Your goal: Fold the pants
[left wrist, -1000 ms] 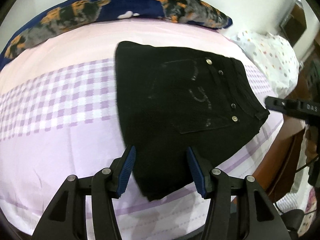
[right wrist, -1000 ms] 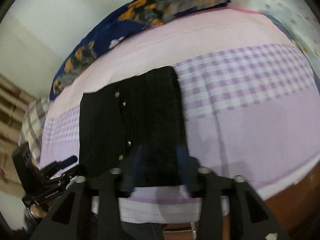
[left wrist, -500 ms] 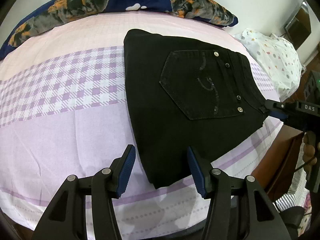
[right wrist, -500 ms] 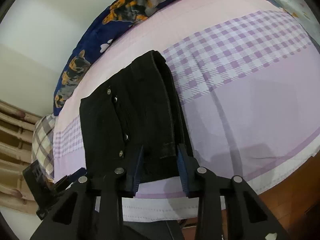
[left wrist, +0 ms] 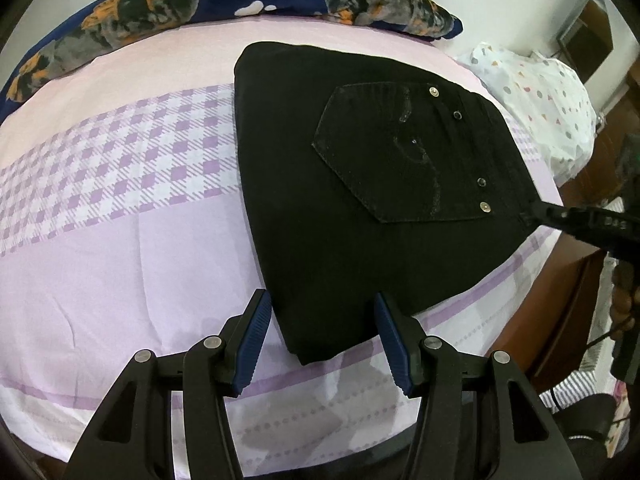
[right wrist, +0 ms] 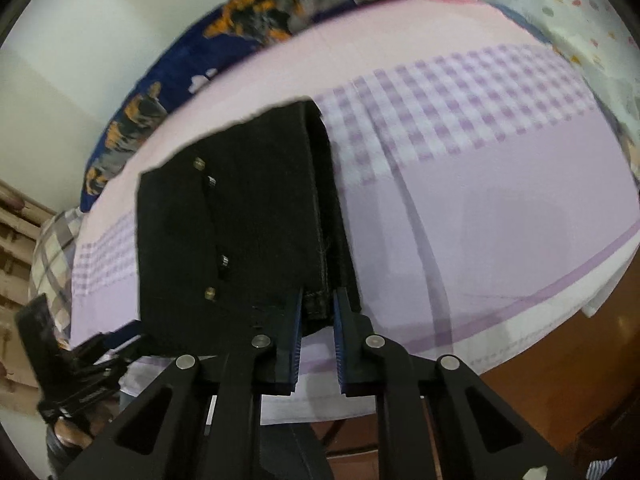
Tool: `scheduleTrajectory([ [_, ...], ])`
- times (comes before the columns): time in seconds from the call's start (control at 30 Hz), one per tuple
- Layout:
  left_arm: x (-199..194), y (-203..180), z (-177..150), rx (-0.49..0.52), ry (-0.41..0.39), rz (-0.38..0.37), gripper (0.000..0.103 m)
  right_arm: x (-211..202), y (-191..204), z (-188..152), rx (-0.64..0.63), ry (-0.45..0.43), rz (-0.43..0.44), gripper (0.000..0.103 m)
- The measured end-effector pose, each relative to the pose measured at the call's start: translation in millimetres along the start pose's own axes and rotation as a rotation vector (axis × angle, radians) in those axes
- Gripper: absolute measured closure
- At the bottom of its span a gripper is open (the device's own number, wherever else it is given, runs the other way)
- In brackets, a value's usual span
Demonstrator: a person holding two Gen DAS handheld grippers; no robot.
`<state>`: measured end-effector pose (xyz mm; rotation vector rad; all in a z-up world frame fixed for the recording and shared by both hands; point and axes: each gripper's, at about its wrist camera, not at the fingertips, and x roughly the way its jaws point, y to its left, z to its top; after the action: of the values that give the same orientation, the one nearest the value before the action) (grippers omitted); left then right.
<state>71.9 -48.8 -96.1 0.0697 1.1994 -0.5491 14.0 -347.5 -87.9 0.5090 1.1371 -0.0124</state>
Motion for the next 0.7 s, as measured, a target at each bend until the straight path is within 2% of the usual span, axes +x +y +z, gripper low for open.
scheduleTrajectory([
  [0.17,1,-5,0,0.023,0.002,0.028,0.048,1,-5,3,0.017,0.008,0.024,0.089],
  [0.27,2,-9,1,0.032,-0.002,0.042,0.048,1,-14,3,0.077,0.013,0.062,0.086],
  [0.37,2,-13,1,0.036,-0.006,0.052,0.048,-2,-17,1,0.106,0.007,0.078,0.078],
  [0.47,2,-16,1,0.043,-0.008,0.064,0.048,-5,-15,2,0.120,0.000,0.095,0.078],
  [0.63,2,-18,0,0.054,-0.012,0.078,0.048,-7,-10,7,0.087,-0.002,0.083,0.075],
  [0.7,1,-17,0,0.055,-0.012,0.080,0.048,-8,-8,11,0.062,-0.014,0.060,0.068],
])
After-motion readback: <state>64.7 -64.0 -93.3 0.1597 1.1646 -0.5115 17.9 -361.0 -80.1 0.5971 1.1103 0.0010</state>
